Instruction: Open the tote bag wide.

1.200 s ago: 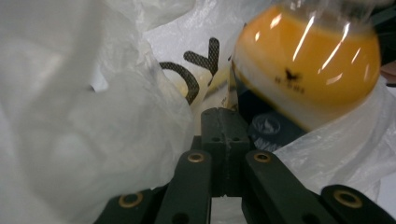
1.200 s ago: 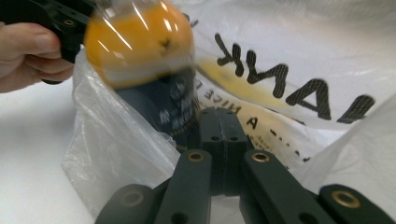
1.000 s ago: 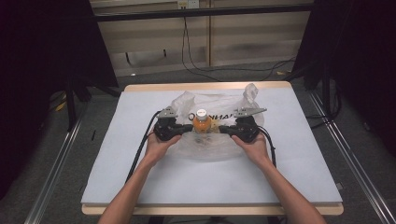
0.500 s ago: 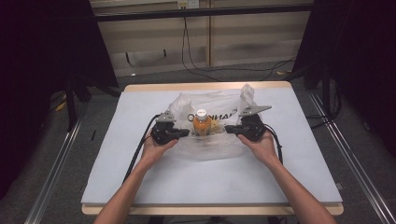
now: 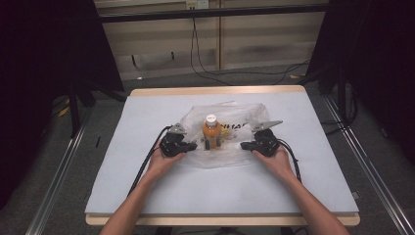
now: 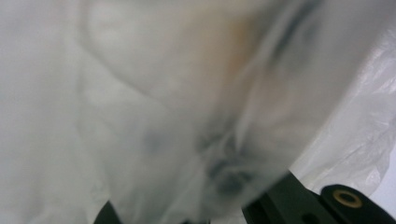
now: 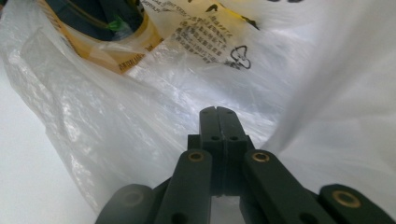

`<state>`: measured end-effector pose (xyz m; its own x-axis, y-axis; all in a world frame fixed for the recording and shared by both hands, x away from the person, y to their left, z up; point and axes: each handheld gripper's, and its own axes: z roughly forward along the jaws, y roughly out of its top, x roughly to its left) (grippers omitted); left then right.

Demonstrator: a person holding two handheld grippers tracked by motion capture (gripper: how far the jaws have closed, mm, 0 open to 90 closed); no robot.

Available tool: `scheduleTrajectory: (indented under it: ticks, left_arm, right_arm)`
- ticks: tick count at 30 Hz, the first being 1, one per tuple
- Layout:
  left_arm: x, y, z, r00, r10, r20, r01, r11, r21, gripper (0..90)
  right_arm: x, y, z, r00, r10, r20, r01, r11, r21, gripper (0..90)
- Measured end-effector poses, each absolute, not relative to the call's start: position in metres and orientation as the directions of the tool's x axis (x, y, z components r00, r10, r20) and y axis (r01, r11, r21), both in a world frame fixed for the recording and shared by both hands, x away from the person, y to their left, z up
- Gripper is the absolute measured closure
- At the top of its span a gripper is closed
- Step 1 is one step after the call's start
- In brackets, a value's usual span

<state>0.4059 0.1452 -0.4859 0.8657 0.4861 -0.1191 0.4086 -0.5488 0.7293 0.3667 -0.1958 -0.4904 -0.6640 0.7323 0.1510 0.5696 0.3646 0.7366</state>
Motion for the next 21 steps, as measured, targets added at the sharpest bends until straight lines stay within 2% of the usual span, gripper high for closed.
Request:
scheduleTrajectory:
  ticks: [2, 4, 11, 12, 17, 21]
  left_arm:
    - [0.406, 0.15, -0.486, 0.866, 0.487, -0.119, 0.411, -0.554, 0.724, 90.0]
    - [0.407, 0.153, -0.489, 0.857, 0.494, -0.149, 0.427, -0.517, 0.742, 90.0]
    - [0.404, 0.164, -0.486, 0.849, 0.513, -0.129, 0.431, -0.529, 0.731, 90.0]
    - [0.407, 0.171, -0.488, 0.836, 0.528, -0.15, 0.449, -0.503, 0.738, 90.0]
    - [0.408, 0.178, -0.488, 0.831, 0.536, -0.147, 0.454, -0.503, 0.735, 90.0]
    - [0.408, 0.179, -0.488, 0.831, 0.532, -0.161, 0.456, -0.487, 0.745, 90.0]
  right_arm:
    - [0.364, -0.202, -0.49, -0.644, 0.751, 0.143, 0.578, 0.357, 0.733, 90.0]
    - [0.364, -0.21, -0.492, -0.63, 0.756, 0.179, 0.596, 0.322, 0.736, 90.0]
    - [0.362, -0.217, -0.49, -0.621, 0.771, 0.139, 0.585, 0.339, 0.737, 90.0]
    - [0.363, -0.227, -0.492, -0.601, 0.779, 0.178, 0.603, 0.295, 0.741, 90.0]
    - [0.362, -0.225, -0.491, -0.587, 0.8, 0.124, 0.591, 0.318, 0.741, 90.0]
    - [0.362, -0.227, -0.491, -0.583, 0.8, 0.142, 0.594, 0.301, 0.746, 90.0]
